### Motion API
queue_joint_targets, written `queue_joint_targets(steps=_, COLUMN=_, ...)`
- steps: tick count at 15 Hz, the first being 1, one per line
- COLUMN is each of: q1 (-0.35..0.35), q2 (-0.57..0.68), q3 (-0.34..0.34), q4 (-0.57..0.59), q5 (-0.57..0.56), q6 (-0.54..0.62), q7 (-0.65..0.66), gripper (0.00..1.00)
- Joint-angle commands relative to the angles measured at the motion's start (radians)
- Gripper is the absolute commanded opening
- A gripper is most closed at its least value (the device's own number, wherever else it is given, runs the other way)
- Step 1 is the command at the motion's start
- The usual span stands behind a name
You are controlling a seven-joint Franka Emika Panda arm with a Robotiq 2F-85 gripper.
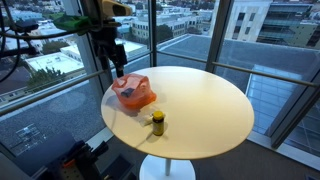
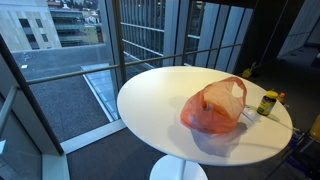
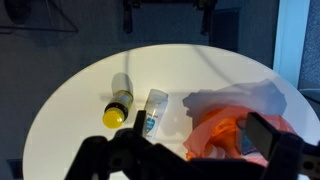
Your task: Remove the blue box from the plastic bag
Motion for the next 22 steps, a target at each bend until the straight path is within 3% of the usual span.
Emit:
queue_joint_targets(steps=1, q1=-0.003, q2=0.059, q3=0.018, q4=0.042, q5=0.007, q6=0.025, q7=0.023, gripper=1.0)
queue_joint_targets(steps=9, q1=0.014, q2=0.225, q3=0.064, q4=0.144, q5=0.01, q6=0.134, q7=0.063, gripper=1.0)
queue_joint_targets(steps=22, q1=0.096, q2=0.537, q3=0.14, q4=0.286, q5=-0.003, q6=0.266, q7=0.147, gripper=1.0)
